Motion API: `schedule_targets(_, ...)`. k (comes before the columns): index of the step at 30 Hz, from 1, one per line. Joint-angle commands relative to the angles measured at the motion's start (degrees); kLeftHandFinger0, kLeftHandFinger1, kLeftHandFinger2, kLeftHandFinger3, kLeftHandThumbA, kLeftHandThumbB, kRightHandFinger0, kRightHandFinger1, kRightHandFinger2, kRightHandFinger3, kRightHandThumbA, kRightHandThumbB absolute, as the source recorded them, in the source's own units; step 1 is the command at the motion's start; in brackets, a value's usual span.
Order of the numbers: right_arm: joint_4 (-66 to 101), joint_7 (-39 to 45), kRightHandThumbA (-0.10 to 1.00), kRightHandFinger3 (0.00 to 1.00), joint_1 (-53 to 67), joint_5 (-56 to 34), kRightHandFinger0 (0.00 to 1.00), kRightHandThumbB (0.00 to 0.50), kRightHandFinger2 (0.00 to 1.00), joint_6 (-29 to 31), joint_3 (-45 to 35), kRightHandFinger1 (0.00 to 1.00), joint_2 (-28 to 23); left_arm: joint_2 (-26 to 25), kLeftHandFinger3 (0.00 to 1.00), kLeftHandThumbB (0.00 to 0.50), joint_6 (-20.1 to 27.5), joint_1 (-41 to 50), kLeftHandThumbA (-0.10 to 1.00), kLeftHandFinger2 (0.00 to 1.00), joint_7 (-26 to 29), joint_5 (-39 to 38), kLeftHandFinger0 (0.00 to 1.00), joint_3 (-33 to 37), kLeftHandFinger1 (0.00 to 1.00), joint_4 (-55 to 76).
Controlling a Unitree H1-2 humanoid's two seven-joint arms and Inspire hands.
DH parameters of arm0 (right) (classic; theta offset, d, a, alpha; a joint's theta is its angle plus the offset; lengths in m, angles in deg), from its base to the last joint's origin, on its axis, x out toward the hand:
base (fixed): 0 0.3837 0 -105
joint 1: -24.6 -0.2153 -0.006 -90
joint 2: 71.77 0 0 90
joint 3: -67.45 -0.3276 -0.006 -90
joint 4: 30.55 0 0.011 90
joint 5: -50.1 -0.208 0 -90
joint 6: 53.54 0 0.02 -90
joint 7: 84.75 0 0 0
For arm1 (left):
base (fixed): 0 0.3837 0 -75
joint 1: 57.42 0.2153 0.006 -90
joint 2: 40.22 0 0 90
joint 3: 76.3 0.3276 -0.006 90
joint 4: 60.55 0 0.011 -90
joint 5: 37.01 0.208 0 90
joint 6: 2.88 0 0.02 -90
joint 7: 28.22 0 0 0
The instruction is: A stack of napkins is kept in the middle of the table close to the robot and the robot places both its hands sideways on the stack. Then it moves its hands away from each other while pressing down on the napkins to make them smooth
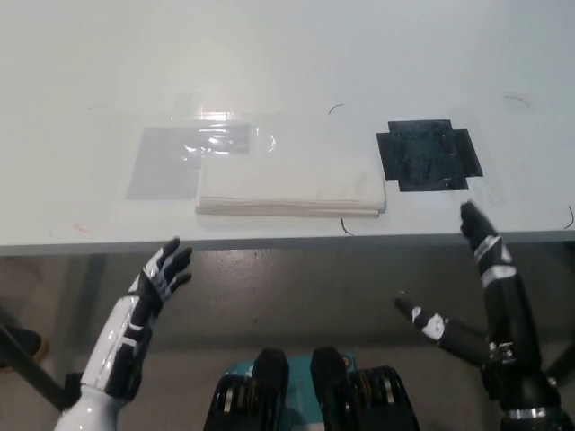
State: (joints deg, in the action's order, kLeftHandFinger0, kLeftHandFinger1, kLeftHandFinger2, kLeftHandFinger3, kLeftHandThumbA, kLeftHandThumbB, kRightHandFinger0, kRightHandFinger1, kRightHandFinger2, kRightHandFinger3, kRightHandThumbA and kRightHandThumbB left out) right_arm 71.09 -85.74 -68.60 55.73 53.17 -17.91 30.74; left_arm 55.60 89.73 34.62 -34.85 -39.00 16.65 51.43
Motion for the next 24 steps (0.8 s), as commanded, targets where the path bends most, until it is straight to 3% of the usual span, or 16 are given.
schedule_targets(1, 6.7, 2.6, 1.00, 1.00, -5.1, -6.0, 1.00, 0.250, 1.00, -6.3, 0.4, 1.00, 0.2, -0.8, 1.00, 0.314, 2.6, -5.5, 1.00, 1.00, -1.7, -1.2, 1.00, 0.2, 1.00, 4.4)
schedule_targets(5, 6.5, 3.2, 1.00, 1.00, -12.3, -10.1, 1.00, 0.298, 1.00, -9.2, 0.9, 1.00, 2.1, -0.1, 1.00, 0.350, 0.1, -12.7, 1.00, 1.00, -0.9, -0.9, 1.00, -0.5, 1.00, 3.8)
schedule_targets(11, -2.2, 4.1, 1.00, 1.00, -23.3, -19.1, 1.00, 0.288, 1.00, -10.6, -0.8, 1.00, 6.0, 3.7, 1.00, 0.289, -2.0, -24.1, 1.00, 1.00, 0.9, -3.4, 1.00, -1.4, 1.00, -3.4)
schedule_targets(12, -3.7, 3.9, 1.00, 1.00, -24.9, -19.9, 1.00, 0.309, 1.00, -10.8, -1.3, 1.00, 6.7, 4.7, 1.00, 0.286, -2.8, -25.9, 1.00, 1.00, 1.4, -4.4, 1.00, -1.9, 1.00, -4.7)
schedule_targets(16, -11.3, 4.2, 1.00, 1.00, -32.0, -22.7, 1.00, 0.313, 1.00, -10.2, -3.3, 1.00, 9.2, 8.3, 1.00, 0.294, -5.5, -34.1, 1.00, 1.00, 2.8, -5.6, 1.00, -3.6, 1.00, -11.7)
schedule_targets(21, -20.4, 4.3, 1.00, 1.00, -39.2, -24.6, 1.00, 0.317, 1.00, -9.9, -5.9, 1.00, 11.6, 9.6, 1.00, 0.305, -2.6, -44.3, 1.00, 1.00, 2.4, -6.1, 1.00, -5.6, 1.00, -26.2)
schedule_targets(24, -27.0, 4.3, 1.00, 1.00, -43.5, -25.4, 1.00, 0.307, 1.00, -9.1, -7.4, 1.00, 12.5, 10.5, 1.00, 0.313, -3.4, -49.0, 1.00, 1.00, 3.2, -7.0, 1.00, -7.3, 1.00, -34.2)
